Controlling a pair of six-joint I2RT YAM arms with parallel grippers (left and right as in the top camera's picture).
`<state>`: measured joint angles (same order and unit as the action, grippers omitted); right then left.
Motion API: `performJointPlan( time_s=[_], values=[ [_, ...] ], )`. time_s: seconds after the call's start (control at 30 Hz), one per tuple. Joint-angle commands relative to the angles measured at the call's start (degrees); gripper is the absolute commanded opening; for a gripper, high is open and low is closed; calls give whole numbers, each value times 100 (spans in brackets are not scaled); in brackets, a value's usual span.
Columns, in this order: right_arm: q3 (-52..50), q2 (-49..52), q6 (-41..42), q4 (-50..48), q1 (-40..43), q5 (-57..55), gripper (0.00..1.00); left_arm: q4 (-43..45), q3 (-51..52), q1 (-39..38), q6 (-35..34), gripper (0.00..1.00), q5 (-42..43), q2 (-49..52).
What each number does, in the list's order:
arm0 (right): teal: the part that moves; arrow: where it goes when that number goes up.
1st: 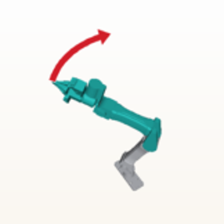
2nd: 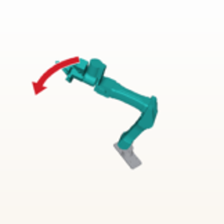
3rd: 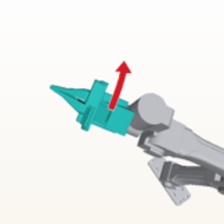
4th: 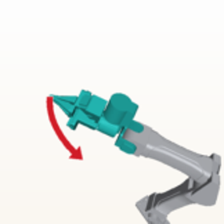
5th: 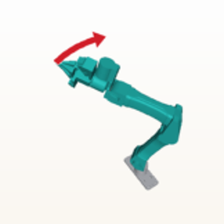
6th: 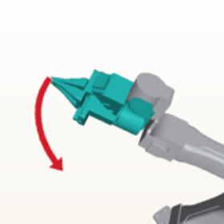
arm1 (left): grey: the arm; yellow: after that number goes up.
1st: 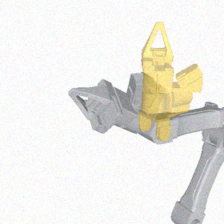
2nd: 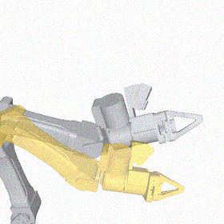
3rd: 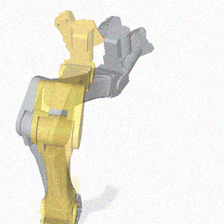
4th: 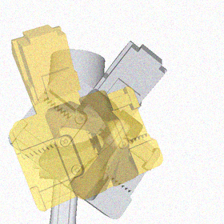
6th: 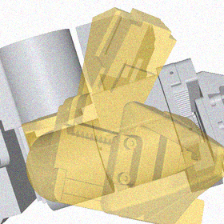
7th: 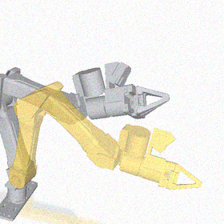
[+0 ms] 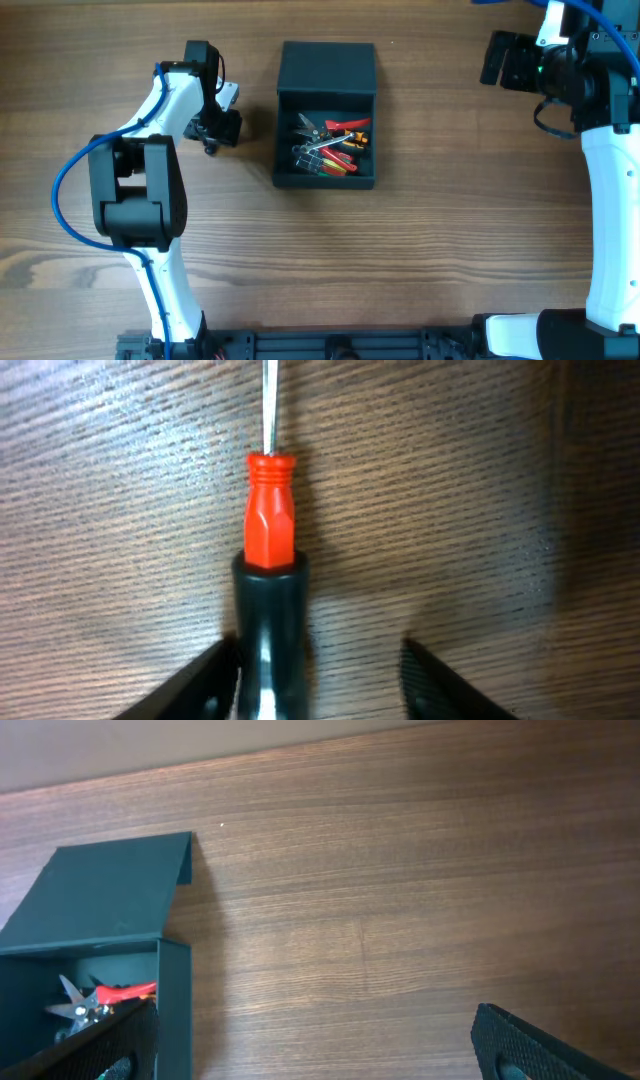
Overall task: Pack container
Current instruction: 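Lower the left gripper and grasp the screwdriver by its black handle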
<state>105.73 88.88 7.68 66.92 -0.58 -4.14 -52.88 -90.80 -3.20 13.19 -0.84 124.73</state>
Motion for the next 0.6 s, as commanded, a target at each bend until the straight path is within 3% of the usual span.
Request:
performJointPlan(
  time_s=[0.0,0.3,0.57],
  values=[
    [-24,15,-20,26,17,-76,100,7,61,42,2,47,-31,96],
    [-24,15,-20,26,17,-76,100,-11,61,42,2,30,-31,96],
    [-24,15,-20,26,17,-76,100,-37,61,42,2,22,-31,96]
  ],
)
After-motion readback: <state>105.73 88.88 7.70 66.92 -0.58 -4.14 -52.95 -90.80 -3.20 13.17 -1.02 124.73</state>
